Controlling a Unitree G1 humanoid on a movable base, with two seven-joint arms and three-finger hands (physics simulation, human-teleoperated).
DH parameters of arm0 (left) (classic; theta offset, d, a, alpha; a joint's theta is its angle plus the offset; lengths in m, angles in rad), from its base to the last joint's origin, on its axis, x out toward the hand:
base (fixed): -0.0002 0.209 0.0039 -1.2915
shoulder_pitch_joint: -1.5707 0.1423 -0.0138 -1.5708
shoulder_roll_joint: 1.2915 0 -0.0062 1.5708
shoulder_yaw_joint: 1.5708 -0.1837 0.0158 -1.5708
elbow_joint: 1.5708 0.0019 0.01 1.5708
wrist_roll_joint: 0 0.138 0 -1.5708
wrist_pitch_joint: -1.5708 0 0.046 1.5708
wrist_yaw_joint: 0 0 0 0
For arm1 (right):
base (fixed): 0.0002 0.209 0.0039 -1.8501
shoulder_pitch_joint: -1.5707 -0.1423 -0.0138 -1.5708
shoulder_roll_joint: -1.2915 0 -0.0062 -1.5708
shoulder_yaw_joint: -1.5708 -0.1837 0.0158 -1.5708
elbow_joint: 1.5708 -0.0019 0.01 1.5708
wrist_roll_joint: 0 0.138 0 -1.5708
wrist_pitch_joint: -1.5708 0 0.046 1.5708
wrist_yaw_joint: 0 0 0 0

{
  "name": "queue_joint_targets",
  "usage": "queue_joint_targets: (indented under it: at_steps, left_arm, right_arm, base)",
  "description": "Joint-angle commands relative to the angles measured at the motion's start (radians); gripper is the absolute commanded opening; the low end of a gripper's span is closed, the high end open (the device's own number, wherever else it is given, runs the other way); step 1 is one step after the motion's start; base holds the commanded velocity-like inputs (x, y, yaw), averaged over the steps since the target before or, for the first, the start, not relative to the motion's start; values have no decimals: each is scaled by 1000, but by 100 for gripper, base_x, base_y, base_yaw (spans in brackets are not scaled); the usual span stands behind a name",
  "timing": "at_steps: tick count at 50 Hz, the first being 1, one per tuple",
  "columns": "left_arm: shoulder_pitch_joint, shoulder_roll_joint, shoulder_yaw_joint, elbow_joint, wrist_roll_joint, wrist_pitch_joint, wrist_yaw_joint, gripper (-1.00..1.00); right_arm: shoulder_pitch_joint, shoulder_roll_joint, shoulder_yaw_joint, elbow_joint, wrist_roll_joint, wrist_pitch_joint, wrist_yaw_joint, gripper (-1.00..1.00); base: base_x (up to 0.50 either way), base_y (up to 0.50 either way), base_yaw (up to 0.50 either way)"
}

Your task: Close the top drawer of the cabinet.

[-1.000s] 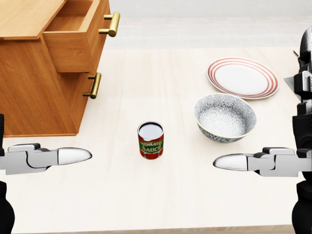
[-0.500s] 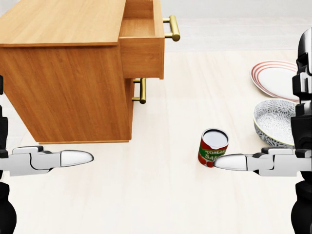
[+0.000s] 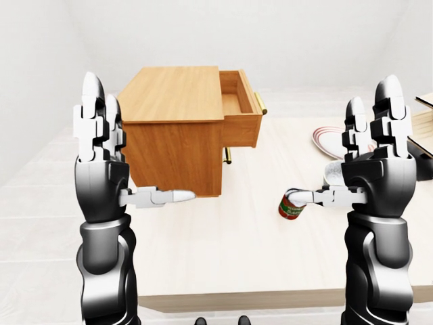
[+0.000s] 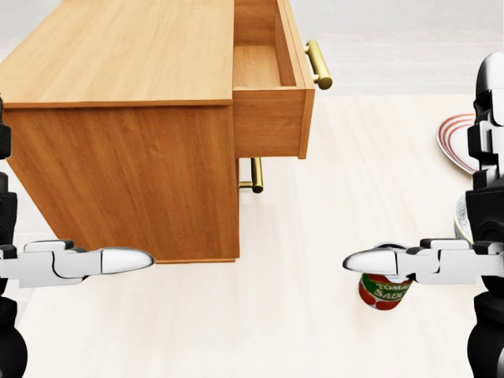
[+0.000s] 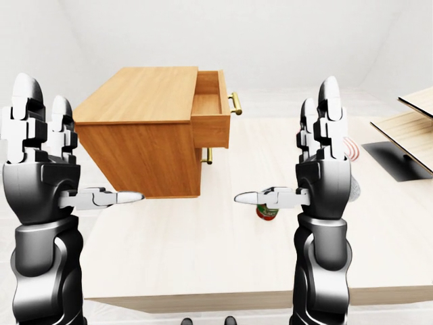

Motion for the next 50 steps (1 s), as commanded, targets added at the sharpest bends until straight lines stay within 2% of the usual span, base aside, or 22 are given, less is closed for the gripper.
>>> queue_joint_targets:
  at_steps: [1, 28, 41, 50]
  left_arm:
    - [10, -4, -4, 5, 5, 0, -10, 100]
    - [15, -8, -2, 7, 2, 0, -12, 100]
    - [24, -8, -20, 5, 20, 0, -13, 100]
    - [32, -15, -9, -11, 1, 0, -18, 100]
  right_arm:
    - [-2, -2, -1, 2, 3, 0, -4, 100]
    - [5, -3, 16, 8, -9, 0, -2, 100]
    - [-7, 6, 24, 65, -27, 0, -16, 100]
    - [-57, 2, 57, 169, -60, 0, -44, 100]
  base:
    - [28, 0, 0]
    - [27, 0, 0]
    - [1, 0, 0]
    - [0, 0, 0]
